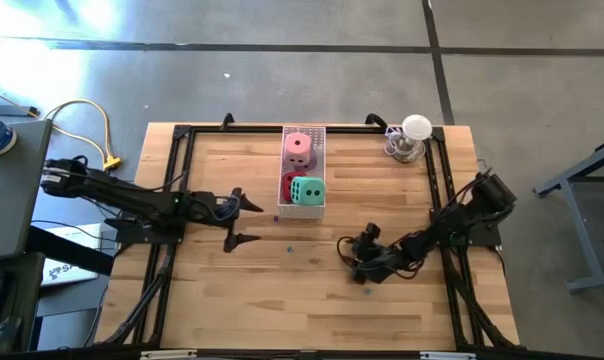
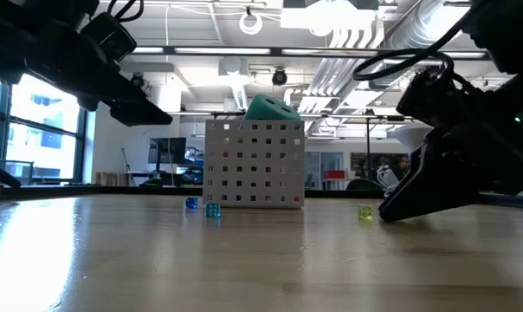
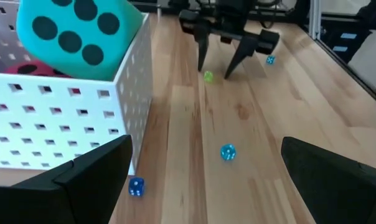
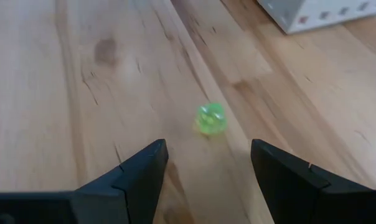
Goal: Pick & Place Dice
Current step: Put the small green die into the bin
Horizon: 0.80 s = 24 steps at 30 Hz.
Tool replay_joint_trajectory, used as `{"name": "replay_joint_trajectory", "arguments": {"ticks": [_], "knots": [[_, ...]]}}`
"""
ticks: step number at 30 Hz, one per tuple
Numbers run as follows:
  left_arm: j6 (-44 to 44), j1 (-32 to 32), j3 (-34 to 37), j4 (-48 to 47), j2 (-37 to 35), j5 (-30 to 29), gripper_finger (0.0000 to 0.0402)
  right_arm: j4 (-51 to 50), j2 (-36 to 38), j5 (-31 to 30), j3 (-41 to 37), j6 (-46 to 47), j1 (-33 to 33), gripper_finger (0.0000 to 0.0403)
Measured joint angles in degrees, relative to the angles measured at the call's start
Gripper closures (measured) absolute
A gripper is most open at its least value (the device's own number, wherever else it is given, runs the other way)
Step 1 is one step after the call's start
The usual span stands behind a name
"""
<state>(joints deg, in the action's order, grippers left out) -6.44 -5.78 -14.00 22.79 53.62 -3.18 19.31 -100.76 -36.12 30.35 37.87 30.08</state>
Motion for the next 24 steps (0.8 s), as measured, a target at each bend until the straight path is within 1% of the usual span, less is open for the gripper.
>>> {"name": "replay_joint_trajectory", "arguments": {"ticks": [6,14,18,21,24], "knots": [[0.04,0.02,0.0,4.63,5.55,0.02,0.0002,2.95,-2.39,0.46,0.0,-0.71,-1.23,0.0172],[0.09,0.02,0.0,9.35,11.81,0.04,0.0002,4.32,-2.63,2.22,0.02,-3.89,-2.99,0.0177],[0.0,0.02,0.0,10.24,14.05,0.04,0.0002,4.46,-2.63,3.52,0.02,-4.98,-3.89,0.0206],[0.0,0.02,0.0,10.27,14.8,0.05,0.0002,4.67,-2.7,3.97,0.02,-5.78,-4.58,0.0239],[0.02,0.02,0.0,10.36,14.82,0.05,0.0002,5.24,-2.72,5.73,0.02,-6.73,-5.37,0.0276]]}}
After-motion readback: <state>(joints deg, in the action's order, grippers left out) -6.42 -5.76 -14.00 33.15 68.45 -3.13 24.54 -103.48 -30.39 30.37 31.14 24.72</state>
